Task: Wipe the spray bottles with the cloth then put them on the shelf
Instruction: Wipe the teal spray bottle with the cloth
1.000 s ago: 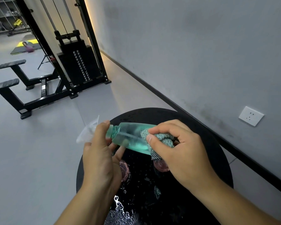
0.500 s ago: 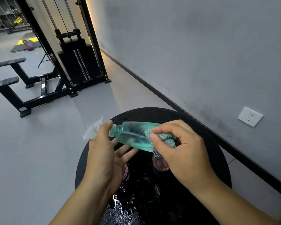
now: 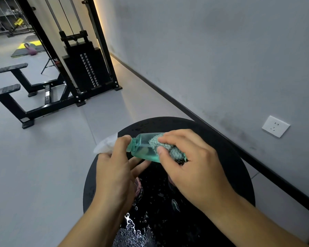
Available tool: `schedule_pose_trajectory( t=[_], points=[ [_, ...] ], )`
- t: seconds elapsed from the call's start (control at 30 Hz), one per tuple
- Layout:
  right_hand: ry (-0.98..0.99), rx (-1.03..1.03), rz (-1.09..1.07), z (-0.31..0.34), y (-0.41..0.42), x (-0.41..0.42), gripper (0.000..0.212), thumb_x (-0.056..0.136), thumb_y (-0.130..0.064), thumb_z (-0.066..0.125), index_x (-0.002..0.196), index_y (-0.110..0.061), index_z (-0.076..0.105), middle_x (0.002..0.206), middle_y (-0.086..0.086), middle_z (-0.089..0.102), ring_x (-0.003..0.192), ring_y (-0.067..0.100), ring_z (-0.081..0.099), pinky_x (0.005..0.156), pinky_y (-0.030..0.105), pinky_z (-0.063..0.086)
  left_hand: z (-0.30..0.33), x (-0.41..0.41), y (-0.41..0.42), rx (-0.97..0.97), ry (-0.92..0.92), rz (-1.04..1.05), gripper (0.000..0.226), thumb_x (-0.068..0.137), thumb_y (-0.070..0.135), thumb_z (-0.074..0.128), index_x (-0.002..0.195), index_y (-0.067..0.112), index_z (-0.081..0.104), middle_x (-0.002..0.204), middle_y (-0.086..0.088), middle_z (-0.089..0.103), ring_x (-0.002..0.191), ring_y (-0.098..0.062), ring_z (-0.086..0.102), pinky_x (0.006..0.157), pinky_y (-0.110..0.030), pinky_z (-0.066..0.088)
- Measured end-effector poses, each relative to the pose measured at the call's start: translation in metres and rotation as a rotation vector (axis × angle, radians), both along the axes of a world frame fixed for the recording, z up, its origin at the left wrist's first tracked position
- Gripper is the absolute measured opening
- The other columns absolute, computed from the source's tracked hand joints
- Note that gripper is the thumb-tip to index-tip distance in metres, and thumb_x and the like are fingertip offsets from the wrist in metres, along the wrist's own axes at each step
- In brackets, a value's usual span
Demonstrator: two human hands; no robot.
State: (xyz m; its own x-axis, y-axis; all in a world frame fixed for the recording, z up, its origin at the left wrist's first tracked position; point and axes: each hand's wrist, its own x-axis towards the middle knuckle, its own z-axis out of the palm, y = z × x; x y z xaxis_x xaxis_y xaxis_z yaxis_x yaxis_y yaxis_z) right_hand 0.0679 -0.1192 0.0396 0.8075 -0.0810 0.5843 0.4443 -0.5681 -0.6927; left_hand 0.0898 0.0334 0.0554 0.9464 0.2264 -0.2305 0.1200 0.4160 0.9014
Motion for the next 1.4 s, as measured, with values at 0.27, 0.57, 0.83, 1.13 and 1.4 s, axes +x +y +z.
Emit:
schedule_pose_trajectory(
  t=[0.27, 0.57, 0.83, 1.13, 1.4],
  points=[
    [0.096, 0.042, -0.068, 0.001, -0.014, 0.007, 0.017, 0.095, -0.014, 0.069, 0.107, -0.023, 0.076, 0.107, -0.017, 0.065, 0.103, 0.004, 0.065, 0.082, 0.017, 0.054, -0.002, 0.0, -0.003, 0.062, -0.028, 0.015, 0.016, 0.102, 0.018, 0.064, 0.112, 0.006, 0.062, 0.099, -0.018, 0.079, 0.085, -0.033, 0.082, 0.081, -0.047, 0.067],
    [0.136, 0.033, -0.087, 0.009, -0.019, 0.014, 0.015, 0.092, -0.013, 0.067, 0.098, -0.024, 0.076, 0.102, -0.016, 0.065, 0.098, 0.005, 0.065, 0.077, 0.016, 0.053, -0.003, -0.002, -0.01, 0.058, -0.038, 0.059, 0.023, 0.102, 0.021, 0.068, 0.118, 0.012, 0.055, 0.12, -0.019, 0.073, 0.091, -0.034, 0.082, 0.082, -0.05, 0.066],
    [0.221, 0.017, 0.057, 0.014, -0.016, 0.007, 0.018, 0.097, -0.019, 0.068, 0.112, -0.026, 0.076, 0.111, -0.019, 0.065, 0.107, -0.003, 0.062, 0.083, 0.007, 0.05, -0.006, -0.001, -0.01, 0.08, -0.018, 0.033, 0.028, 0.101, 0.023, 0.07, 0.121, 0.011, 0.056, 0.126, -0.02, 0.072, 0.093, -0.034, 0.082, 0.079, -0.047, 0.065],
    [0.164, -0.009, 0.034, 0.011, -0.012, 0.009, 0.017, 0.098, -0.018, 0.068, 0.112, -0.022, 0.075, 0.111, -0.016, 0.064, 0.105, -0.001, 0.062, 0.078, 0.004, 0.048, -0.01, -0.001, -0.012, 0.072, 0.0, -0.01, 0.031, 0.101, 0.024, 0.069, 0.125, 0.008, 0.059, 0.12, -0.016, 0.074, 0.087, -0.032, 0.082, 0.074, -0.044, 0.067],
    [0.001, -0.254, 0.088, 0.008, -0.01, 0.007, 0.014, 0.089, -0.013, 0.072, 0.101, -0.019, 0.074, 0.104, -0.013, 0.061, 0.101, 0.009, 0.057, 0.086, 0.024, 0.05, -0.004, -0.001, -0.005, 0.031, -0.011, -0.034, 0.029, 0.104, 0.028, 0.063, 0.115, 0.002, 0.065, 0.089, -0.011, 0.078, 0.068, -0.024, 0.078, 0.06, -0.035, 0.066]
  ],
)
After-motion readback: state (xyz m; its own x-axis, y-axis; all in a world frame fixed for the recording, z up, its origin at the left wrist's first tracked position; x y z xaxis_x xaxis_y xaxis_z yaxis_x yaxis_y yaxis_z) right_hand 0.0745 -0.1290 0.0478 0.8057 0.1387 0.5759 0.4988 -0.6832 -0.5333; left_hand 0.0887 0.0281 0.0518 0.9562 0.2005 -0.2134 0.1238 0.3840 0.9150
